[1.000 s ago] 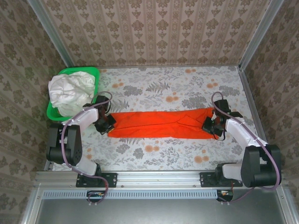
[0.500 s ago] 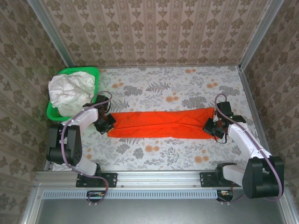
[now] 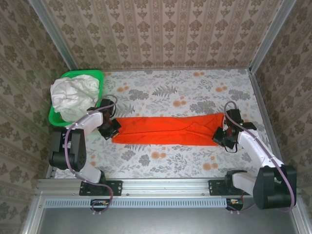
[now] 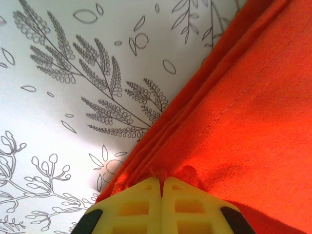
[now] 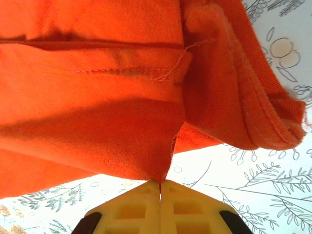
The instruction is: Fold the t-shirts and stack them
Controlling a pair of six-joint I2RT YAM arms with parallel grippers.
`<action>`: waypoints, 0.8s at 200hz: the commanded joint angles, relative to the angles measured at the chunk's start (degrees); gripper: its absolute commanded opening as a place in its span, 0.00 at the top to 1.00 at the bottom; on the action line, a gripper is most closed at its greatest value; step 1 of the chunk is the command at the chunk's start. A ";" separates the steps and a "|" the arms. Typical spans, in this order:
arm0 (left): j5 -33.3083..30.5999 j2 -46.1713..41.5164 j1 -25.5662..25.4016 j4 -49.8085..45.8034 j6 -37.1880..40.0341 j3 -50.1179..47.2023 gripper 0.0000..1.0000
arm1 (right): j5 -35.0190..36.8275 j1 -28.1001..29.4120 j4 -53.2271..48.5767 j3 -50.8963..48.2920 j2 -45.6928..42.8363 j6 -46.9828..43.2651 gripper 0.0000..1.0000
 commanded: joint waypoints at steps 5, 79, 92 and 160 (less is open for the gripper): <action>-2.47 -1.74 0.62 -1.60 0.22 1.04 0.88 | 1.80 0.25 -3.07 -1.09 -0.50 1.54 1.00; -3.17 -4.34 -2.74 -1.42 1.42 7.20 0.11 | 3.23 0.81 1.70 5.48 -0.04 -0.03 0.32; -2.13 -2.33 -3.88 0.04 1.38 9.00 0.07 | 3.09 2.05 3.73 6.63 2.61 0.66 0.32; 5.43 12.16 -6.98 9.14 -3.03 10.39 0.05 | 3.92 6.90 16.81 4.22 18.63 12.25 0.32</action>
